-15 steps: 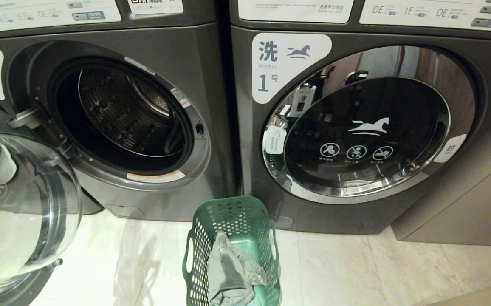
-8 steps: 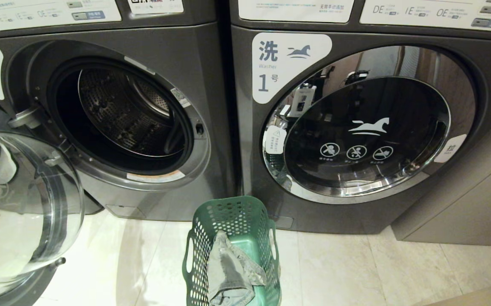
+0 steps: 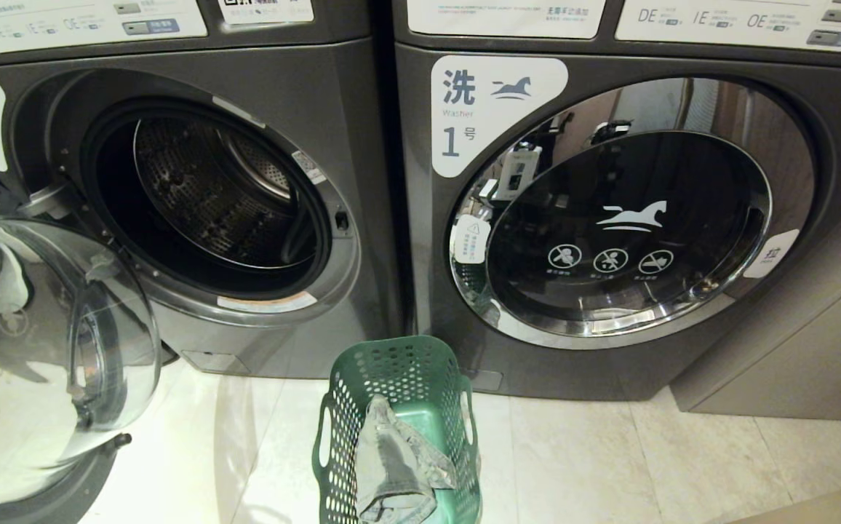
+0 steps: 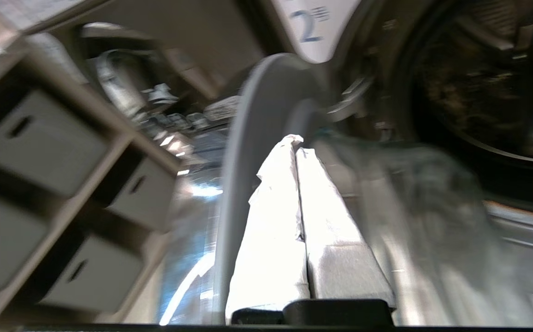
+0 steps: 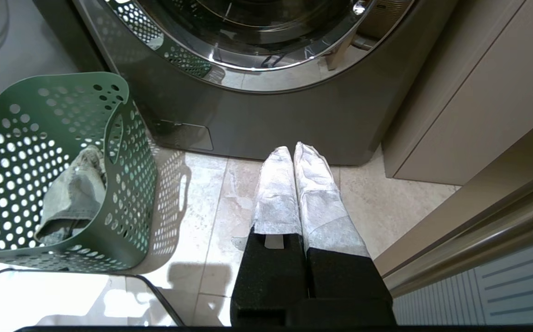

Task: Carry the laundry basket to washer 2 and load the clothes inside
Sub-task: Open the lid of the washing machine

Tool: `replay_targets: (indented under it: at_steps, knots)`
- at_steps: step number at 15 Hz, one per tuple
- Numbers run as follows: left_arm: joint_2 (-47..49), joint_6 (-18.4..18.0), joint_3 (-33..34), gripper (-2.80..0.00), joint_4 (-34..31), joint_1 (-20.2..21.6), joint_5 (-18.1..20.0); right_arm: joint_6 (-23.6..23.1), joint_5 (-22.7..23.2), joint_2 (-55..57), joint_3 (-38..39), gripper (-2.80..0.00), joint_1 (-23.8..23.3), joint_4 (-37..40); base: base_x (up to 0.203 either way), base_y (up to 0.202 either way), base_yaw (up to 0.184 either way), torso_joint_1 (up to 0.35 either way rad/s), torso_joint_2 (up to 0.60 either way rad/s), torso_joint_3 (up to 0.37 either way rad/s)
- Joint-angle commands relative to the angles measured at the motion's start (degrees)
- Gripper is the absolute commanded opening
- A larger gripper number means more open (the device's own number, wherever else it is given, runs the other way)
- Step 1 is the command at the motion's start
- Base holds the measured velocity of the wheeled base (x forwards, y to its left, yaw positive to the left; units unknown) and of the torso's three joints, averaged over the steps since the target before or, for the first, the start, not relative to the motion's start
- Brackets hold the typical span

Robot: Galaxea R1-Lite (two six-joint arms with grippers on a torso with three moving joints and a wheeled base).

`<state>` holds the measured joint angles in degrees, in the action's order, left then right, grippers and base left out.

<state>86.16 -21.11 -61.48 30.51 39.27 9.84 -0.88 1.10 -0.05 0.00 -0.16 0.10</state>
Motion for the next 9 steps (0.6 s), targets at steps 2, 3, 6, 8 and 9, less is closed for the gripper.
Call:
replay_targets:
  at_steps: [2,3,6,8,9]
  knots:
    - [0.32,-2.07,0.13,-2.80,0.07,0.10,-2.52,-0.06,0.04,-0.04,0.00,-2.80,-0.02,-0.01,0.000,0.000,0.000,0.000,0.00,0.000]
    - [0.32,-2.63,0.13,-2.80,0.07,0.08,-4.34,0.00,0.04,-0.04,0.00,-2.80,-0.02,-0.01,0.000,0.000,0.000,0.000,0.00,0.000]
    - [0.64,-5.35,0.30,-2.80,0.03,0.42,-9.97,-0.03,0.04,0.04,0.00,-2.80,-0.02,-0.03,0.000,0.000,0.000,0.000,0.00,0.000]
    - [1.81,-5.66,0.10,-2.80,0.06,1.87,-11.47,-0.09,0.04,-0.02,0.00,-2.80,-0.02,-0.01,0.000,0.000,0.000,0.000,0.00,0.000]
    - [2.50,-5.76,-0.08,-2.80,0.07,3.01,-12.03,-0.05,0.04,-0.04,0.00,-2.80,-0.02,-0.01,0.000,0.000,0.000,0.000,0.00,0.000]
